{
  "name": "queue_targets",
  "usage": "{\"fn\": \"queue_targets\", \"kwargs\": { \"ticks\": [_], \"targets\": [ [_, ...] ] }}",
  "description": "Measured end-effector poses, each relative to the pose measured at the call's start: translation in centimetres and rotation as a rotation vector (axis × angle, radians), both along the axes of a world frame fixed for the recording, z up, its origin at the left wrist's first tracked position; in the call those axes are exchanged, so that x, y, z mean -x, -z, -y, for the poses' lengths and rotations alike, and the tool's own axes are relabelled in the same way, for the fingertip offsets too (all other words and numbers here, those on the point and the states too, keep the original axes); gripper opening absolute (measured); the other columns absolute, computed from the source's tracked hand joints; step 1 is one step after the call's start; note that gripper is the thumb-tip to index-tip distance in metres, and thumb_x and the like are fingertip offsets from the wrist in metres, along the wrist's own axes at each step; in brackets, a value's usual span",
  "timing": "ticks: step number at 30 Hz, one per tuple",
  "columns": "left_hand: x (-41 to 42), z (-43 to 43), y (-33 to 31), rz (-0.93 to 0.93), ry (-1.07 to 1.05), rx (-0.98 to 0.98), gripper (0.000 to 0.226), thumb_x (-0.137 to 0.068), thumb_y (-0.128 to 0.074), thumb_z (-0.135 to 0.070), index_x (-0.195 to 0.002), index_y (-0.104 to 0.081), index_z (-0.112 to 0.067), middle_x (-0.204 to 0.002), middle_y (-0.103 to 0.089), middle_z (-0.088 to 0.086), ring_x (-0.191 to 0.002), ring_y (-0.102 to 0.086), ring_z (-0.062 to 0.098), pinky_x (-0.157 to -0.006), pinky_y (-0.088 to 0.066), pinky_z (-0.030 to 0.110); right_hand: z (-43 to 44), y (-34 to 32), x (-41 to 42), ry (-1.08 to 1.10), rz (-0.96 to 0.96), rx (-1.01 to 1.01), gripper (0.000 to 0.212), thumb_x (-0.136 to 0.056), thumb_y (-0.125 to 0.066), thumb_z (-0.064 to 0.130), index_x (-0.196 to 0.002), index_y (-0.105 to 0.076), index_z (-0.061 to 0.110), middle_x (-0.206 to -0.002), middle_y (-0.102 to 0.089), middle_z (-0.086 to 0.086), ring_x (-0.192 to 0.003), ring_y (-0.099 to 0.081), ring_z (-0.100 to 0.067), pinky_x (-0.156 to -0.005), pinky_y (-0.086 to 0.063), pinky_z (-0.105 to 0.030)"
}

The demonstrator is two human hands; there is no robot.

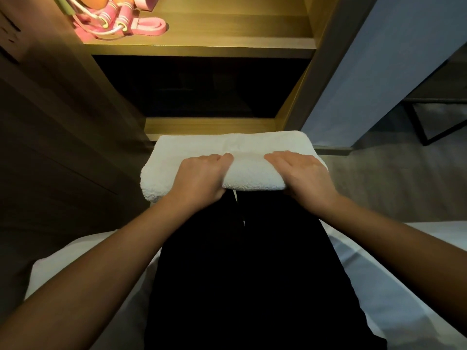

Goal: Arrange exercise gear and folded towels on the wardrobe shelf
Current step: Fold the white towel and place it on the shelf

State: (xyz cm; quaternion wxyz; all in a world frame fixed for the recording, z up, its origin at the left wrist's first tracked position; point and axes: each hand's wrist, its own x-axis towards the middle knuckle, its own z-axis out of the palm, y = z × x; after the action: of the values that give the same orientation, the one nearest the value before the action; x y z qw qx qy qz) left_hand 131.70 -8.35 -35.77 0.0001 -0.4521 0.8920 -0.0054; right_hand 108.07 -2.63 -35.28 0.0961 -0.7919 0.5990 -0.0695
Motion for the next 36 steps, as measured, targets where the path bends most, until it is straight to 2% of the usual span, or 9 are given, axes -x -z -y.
{"fn": "queue_targets", "kwargs": {
  "ticks": [3, 7, 11, 18, 24, 27, 30, 33, 36],
  "targets": [
    [0.0, 0.1, 0.1, -0.003, -0.013, 0.004, 0.046, -0.078, -0.067, -0.039, -0.118, -0.051, -0.023, -0.096, -0.066, -0.002, -0.084, -0.064, 0.026, -0.060, -0.045, 0.032, 0.4, -0.2, 0.7, 0.036, -0.047, -0.030, 0.041, -0.089, -0.064, 0.028, -0.128, -0.056, 0.017, -0.122, -0.065, -0.006, -0.105, -0.062, -0.028, -0.081, -0.047, -0.034],
    [0.2, 0.2, -0.3, -0.020, -0.016, -0.003, 0.043, -0.079, -0.063, -0.038, -0.118, -0.052, -0.023, -0.096, -0.066, -0.001, -0.085, -0.064, 0.028, -0.062, -0.046, 0.033, 0.2, -0.3, 1.2, 0.033, -0.029, -0.024, 0.046, -0.088, -0.067, 0.029, -0.132, -0.055, 0.017, -0.128, -0.063, -0.005, -0.111, -0.061, -0.028, -0.088, -0.049, -0.037],
    [0.4, 0.2, -0.4, 0.007, -0.018, 0.003, 0.041, -0.081, -0.062, -0.038, -0.117, -0.051, -0.023, -0.095, -0.065, -0.001, -0.084, -0.063, 0.029, -0.059, -0.037, 0.031, 0.2, -0.1, 1.8, 0.051, -0.099, 0.002, 0.047, -0.084, -0.073, 0.031, -0.126, -0.059, 0.015, -0.117, -0.068, -0.008, -0.098, -0.065, -0.032, -0.077, -0.051, -0.038],
    [0.2, 0.5, -0.4, -0.011, -0.006, -0.029, 0.045, -0.081, -0.063, -0.039, -0.122, -0.050, -0.025, -0.097, -0.066, -0.002, -0.085, -0.064, 0.027, -0.067, -0.050, 0.033, -0.3, 0.7, 3.5, 0.130, -0.117, 0.011, 0.039, -0.080, -0.076, 0.029, -0.111, -0.061, 0.010, -0.101, -0.067, -0.013, -0.087, -0.063, -0.034, -0.065, -0.037, -0.030],
    [0.0, 0.7, -0.7, -0.019, 0.019, -0.023, 0.043, -0.082, -0.061, -0.042, -0.122, -0.051, -0.027, -0.100, -0.066, -0.003, -0.089, -0.064, 0.025, -0.069, -0.051, 0.035, 0.1, -0.3, 0.7, 0.048, -0.150, -0.033, 0.075, -0.072, -0.081, 0.033, -0.136, -0.045, 0.018, -0.137, -0.052, -0.003, -0.122, -0.050, -0.024, -0.096, -0.037, -0.039],
    [0.2, 0.2, -0.4, -0.010, 0.053, -0.004, 0.042, -0.084, -0.059, -0.041, -0.122, -0.052, -0.025, -0.105, -0.066, -0.004, -0.093, -0.063, 0.025, -0.072, -0.051, 0.036, 1.1, -0.3, -2.7, -0.040, -0.111, -0.073, 0.091, -0.072, -0.081, 0.031, -0.147, -0.032, 0.016, -0.151, -0.038, -0.001, -0.135, -0.038, -0.022, -0.103, -0.033, -0.039],
    [0.1, 0.3, -0.1, -0.011, 0.027, -0.012, 0.043, -0.084, -0.058, -0.038, -0.125, -0.052, -0.023, -0.109, -0.066, -0.003, -0.096, -0.063, 0.026, -0.073, -0.051, 0.037, 2.4, 0.2, -4.6, -0.042, -0.145, -0.039, 0.073, -0.078, -0.072, 0.032, -0.142, -0.039, 0.020, -0.141, -0.048, 0.002, -0.127, -0.046, -0.022, -0.095, -0.037, -0.036],
    [-0.1, 0.2, -0.1, -0.048, 0.006, -0.021, 0.043, -0.082, -0.061, -0.033, -0.122, -0.055, -0.019, -0.105, -0.067, 0.000, -0.092, -0.063, 0.028, -0.071, -0.051, 0.039, 2.9, 0.6, -4.7, -0.025, -0.196, 0.026, 0.040, -0.084, -0.061, 0.032, -0.122, -0.053, 0.024, -0.113, -0.063, 0.003, -0.100, -0.059, -0.024, -0.071, -0.035, -0.033],
    [-0.4, -0.2, 0.1, -0.108, 0.002, -0.016, 0.048, -0.078, -0.068, -0.032, -0.122, -0.058, -0.015, -0.106, -0.067, 0.004, -0.093, -0.062, 0.029, -0.075, -0.050, 0.042, 3.0, 1.0, -4.6, -0.016, -0.138, 0.051, 0.033, -0.085, -0.059, 0.033, -0.116, -0.057, 0.023, -0.103, -0.065, 0.002, -0.090, -0.062, -0.026, -0.066, -0.039, -0.033]
  ]
}}
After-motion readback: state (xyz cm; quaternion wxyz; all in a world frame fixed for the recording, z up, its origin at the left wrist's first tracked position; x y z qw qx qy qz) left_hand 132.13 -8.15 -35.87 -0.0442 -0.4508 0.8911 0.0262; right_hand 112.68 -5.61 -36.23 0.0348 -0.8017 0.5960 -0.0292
